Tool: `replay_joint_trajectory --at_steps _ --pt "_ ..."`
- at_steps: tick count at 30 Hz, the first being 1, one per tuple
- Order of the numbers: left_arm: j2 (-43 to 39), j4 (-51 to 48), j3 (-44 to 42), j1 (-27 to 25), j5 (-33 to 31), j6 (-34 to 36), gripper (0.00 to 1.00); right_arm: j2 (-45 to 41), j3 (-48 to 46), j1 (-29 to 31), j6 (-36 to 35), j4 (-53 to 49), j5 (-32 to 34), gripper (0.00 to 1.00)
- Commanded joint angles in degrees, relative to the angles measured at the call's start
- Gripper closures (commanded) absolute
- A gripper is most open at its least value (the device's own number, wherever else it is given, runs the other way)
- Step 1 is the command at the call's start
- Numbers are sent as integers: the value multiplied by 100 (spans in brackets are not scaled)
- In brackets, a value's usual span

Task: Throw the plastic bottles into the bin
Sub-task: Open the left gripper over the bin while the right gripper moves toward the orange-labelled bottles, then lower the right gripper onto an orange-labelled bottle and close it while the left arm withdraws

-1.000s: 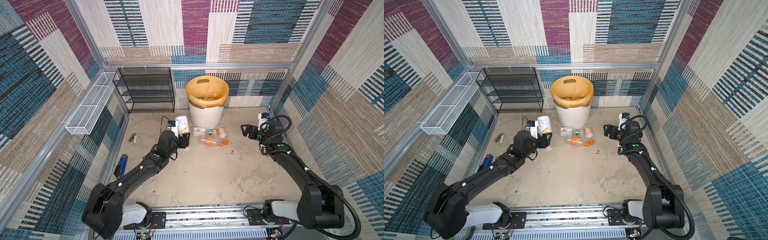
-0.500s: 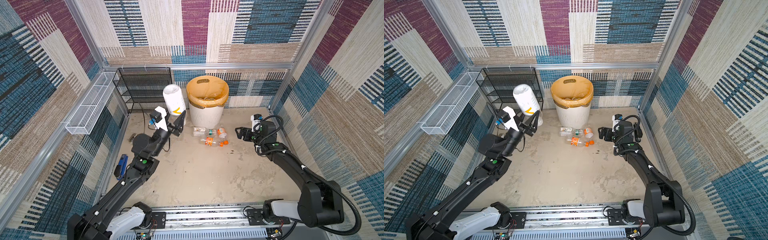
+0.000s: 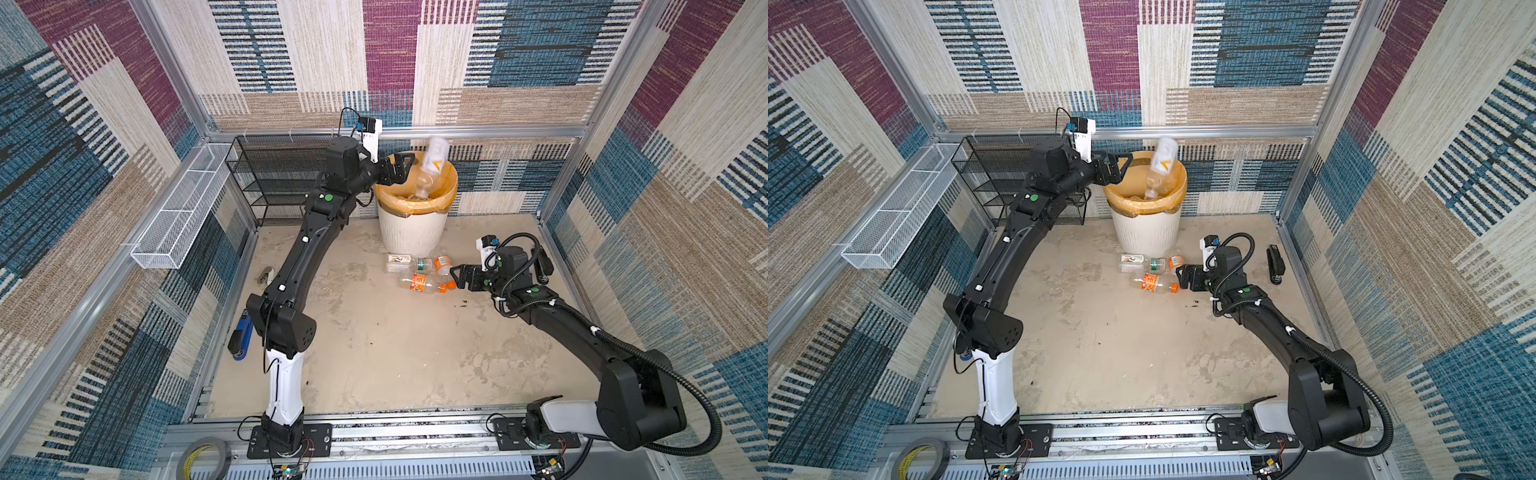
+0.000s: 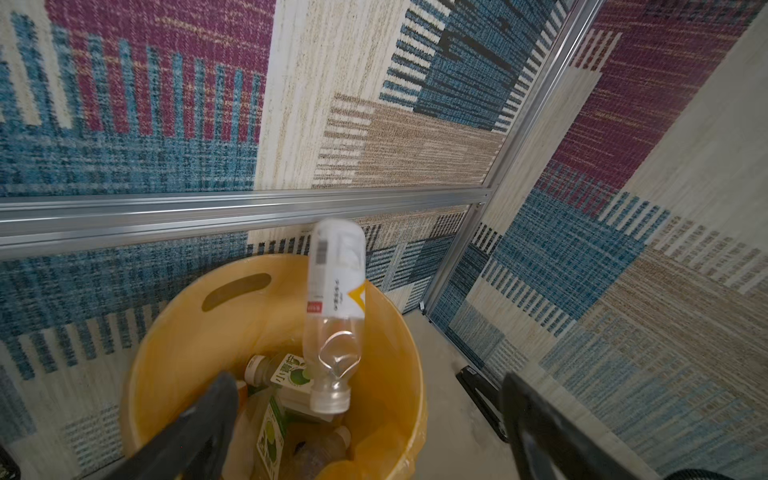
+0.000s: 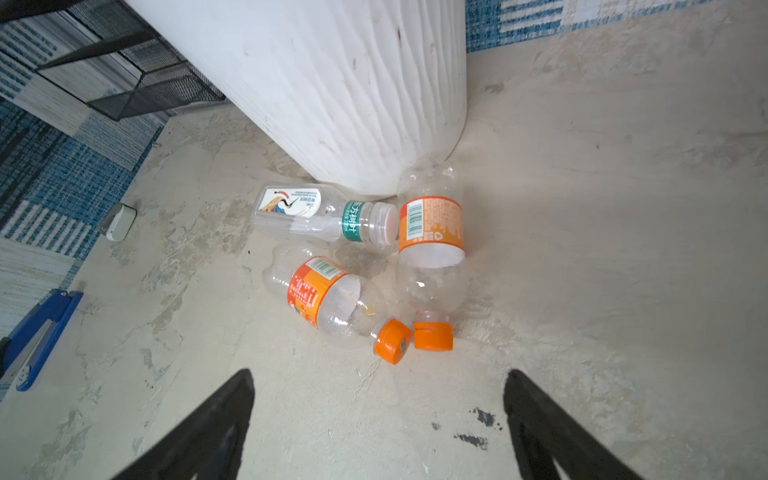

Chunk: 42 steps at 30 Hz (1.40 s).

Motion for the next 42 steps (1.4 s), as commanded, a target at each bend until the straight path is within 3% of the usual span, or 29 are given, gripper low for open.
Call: replay_joint_trajectory --at_steps 1,6,10,20,26,34,42 --pt "-703 289 -659 42 -125 140 1 -49 14 26 -321 -202 -105 5" --pt "-1551 402 -1770 122 -247 430 0 100 172 44 -656 -390 86 5" --pt "-2284 390 -2827 220 -416 729 1 240 394 90 -1069 -478 -463 5" --pt "-4147 448 -5623 1118 -334 1307 3 1185 1057 724 -2213 -873 -590 6" --pt "-4551 945 -6865 1614 -201 1251 3 2213 1886 1138 -2829 -1294 -26 4" --pt "-4381 1029 -6922 1950 368 906 8 3307 2743 1470 -3349 -1485 557 6" --pt "-4386 1113 -6972 2105 525 739 9 3910 2814 1748 -3450 -1238 976 13"
